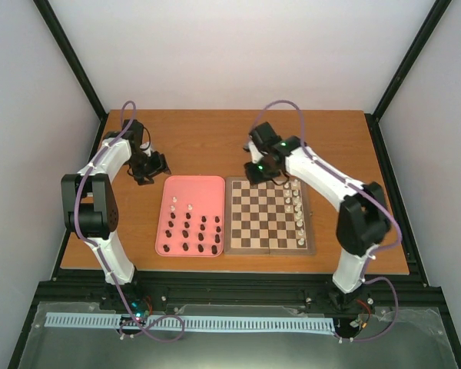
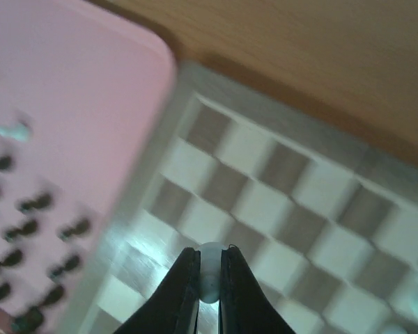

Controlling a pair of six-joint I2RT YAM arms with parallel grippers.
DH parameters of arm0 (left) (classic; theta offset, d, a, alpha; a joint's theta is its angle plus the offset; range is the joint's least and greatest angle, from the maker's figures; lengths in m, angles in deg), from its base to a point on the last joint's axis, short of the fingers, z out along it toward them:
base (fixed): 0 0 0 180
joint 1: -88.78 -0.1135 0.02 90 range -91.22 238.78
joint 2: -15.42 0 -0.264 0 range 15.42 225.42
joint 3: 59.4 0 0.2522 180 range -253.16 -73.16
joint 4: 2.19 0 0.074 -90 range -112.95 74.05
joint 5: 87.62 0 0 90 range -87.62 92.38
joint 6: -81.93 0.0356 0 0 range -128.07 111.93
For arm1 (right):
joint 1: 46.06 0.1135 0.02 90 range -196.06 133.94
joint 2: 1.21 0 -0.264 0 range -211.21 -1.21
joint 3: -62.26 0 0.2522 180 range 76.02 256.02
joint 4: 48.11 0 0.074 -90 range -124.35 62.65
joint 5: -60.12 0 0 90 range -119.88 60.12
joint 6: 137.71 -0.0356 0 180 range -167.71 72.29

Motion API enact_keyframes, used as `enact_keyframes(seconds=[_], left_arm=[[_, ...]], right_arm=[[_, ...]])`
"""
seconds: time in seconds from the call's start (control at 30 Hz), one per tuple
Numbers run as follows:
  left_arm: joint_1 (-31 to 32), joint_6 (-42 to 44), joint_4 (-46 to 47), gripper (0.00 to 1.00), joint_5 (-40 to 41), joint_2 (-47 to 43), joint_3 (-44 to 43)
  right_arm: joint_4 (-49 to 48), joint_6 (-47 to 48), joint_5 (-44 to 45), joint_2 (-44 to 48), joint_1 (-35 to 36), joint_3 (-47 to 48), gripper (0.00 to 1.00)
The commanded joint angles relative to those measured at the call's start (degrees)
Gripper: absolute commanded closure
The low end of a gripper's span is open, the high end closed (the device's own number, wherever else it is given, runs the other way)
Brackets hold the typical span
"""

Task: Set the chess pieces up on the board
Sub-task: Place the chess piece on the chessboard.

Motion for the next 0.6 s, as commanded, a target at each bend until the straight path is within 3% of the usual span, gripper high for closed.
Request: enact_keyframes(seconds=[0.0, 0.27, 0.57], left_arm=[[0.2, 0.78, -0.47, 0.21, -0.5, 0.05, -2.55], [0.2, 0.68, -0.22, 0.21, -0.46, 0.05, -2.02], [0.2, 0.74, -0.2, 0.21, -0.35, 0.05, -1.82]], right_arm=[[2.39, -0.3, 4.52, 8.4, -2.0, -13.47, 0.97], [-0.06, -4.53, 3.4, 20.73, -5.69, -31.2, 0.97], [-2.57, -4.76, 4.49, 19.92, -8.65, -35.52, 0.97]])
